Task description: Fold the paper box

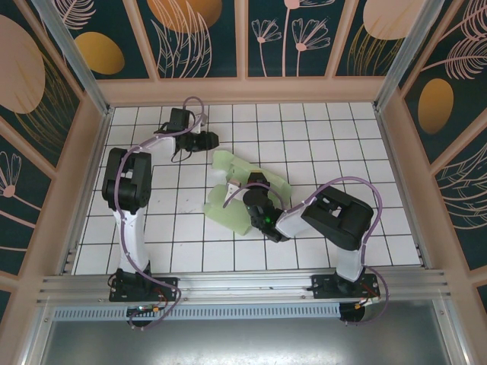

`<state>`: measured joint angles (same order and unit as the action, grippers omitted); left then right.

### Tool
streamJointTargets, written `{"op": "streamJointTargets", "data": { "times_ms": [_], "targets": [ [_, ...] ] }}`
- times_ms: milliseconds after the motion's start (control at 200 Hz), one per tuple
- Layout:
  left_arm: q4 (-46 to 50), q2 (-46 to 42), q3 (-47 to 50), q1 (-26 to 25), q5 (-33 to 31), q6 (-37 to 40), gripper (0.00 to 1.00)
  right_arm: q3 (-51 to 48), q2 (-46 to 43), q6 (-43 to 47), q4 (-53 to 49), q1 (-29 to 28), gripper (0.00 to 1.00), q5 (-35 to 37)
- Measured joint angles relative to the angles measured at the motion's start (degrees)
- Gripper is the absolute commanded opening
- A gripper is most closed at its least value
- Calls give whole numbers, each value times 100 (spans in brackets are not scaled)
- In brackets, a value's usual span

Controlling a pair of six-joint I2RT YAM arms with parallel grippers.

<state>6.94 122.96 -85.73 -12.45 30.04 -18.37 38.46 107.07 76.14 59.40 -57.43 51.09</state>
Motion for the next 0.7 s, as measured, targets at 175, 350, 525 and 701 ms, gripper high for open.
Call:
{"op": "streamJointTargets", "data": {
  "times_ms": [175,350,525,701],
  "targets": [
    [-90,-24,457,-61,258,31,41,0,0,-7,0,0,0,0],
    [-210,-385,1154,-74,404,11,42,0,0,-9,-2,11,0,-11],
    [-824,-1093,1869,-85,549,-164,45,0,0,-7,-2,33,0,-11],
    [-1554,-1438,2435,-192,527,-409,46,0,0,-7,-13,37,0,-13]
  ]
}}
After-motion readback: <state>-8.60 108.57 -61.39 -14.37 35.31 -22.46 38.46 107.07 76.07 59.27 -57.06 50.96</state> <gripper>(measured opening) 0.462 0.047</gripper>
